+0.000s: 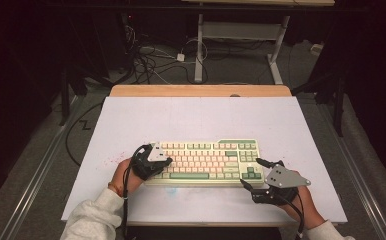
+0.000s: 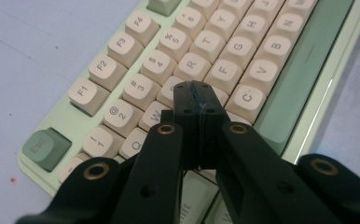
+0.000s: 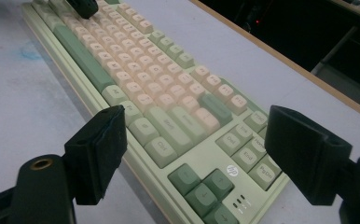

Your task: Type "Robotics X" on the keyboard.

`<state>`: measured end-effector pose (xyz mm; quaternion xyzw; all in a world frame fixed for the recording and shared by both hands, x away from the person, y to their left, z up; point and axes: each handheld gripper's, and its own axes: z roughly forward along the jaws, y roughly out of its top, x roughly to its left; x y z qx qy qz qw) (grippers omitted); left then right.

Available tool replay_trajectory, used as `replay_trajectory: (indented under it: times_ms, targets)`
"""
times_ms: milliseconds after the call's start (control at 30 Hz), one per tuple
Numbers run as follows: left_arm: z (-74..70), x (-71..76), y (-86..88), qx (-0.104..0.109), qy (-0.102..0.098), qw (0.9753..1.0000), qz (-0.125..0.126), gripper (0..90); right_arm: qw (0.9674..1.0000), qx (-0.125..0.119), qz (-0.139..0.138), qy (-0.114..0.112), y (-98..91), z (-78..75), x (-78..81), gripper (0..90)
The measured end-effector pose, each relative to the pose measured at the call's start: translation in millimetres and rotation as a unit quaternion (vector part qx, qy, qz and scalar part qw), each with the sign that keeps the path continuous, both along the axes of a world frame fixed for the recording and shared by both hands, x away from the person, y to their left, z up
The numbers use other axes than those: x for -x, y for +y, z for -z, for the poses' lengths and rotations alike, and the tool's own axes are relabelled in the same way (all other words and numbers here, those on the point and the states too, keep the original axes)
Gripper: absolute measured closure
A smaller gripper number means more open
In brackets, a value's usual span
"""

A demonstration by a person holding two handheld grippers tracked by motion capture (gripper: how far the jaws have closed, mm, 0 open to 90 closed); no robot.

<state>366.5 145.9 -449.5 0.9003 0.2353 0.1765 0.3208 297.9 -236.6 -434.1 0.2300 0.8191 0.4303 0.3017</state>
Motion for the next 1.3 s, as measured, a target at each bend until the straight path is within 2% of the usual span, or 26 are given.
replay_trajectory:
  times_ms: [400,767,1300]
  targets:
    - [-13.7,7.3,4.0,0.018,-0.029,0.9994,0.001,87.6,1.0,-0.002,0.0,-0.004,-1.9,-1.7,0.6,21.5]
    - [-22.4,13.3,5.8,0.028,-0.043,0.9987,0.003,87.6,1.0,-0.001,-0.001,-0.003,-0.6,-1.9,1.3,21.5]
    - [-27.3,21.0,1.5,0.037,-0.051,0.9979,0.013,87.6,1.0,-0.005,-0.002,-0.001,0.1,-2.9,1.7,21.5]
